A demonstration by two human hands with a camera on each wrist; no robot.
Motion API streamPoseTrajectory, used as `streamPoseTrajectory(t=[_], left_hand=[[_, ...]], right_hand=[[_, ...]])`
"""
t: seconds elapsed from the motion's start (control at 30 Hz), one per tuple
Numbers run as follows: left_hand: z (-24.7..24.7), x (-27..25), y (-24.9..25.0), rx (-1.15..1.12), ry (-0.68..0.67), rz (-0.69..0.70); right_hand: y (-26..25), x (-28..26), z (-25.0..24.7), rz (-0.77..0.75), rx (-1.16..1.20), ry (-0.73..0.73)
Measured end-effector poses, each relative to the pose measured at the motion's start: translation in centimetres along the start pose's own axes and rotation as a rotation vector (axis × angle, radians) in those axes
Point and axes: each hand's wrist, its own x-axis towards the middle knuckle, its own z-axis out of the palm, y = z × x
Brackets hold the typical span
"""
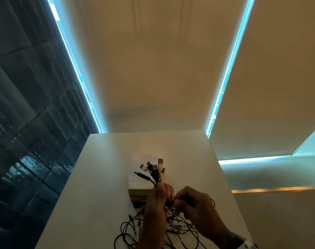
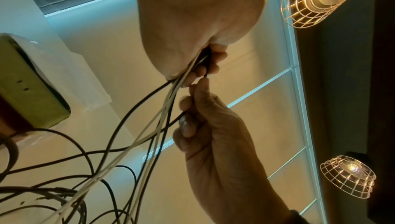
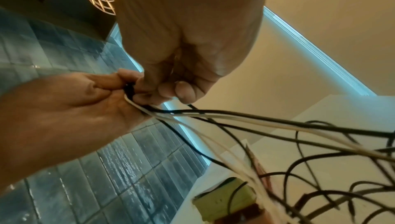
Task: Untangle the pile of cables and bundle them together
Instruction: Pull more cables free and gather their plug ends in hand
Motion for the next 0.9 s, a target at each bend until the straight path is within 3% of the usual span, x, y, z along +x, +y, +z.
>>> streamPoseTrajectory(t=[0.17,0.33,0.47,0.7,0.77,0.9], left_hand=[[-0.3,0.1,1.0,-0.022,0.085,0.025],[0.4,-0.8,2.4,-0.199,-0.002,0.023],[0.5,-1.3,3.2,-0.160,-0.013,0.039],[-0.6,-1.8,4.8,-0.054,0.022,0.135],[-0.9,-1.7,4.9,0.026,0.079,0.130],[-1.6,-1.4,4.4,0.136,0.142,0.092]], right_hand=[[3.0,1.2,-1.9,-0.038,-0.251,-0.109],[7.3,3.3,-2.6,-0.091,-0.367,-0.101],[11.0,4.5,-2.4,0.006,-0.315,-0.086],[15.7,5.5,-1.3,0.354,-0.042,0.064],[14.8,6.0,-0.8,0.375,0.035,0.096],[10.7,6.8,-0.3,0.254,0.063,0.035]])
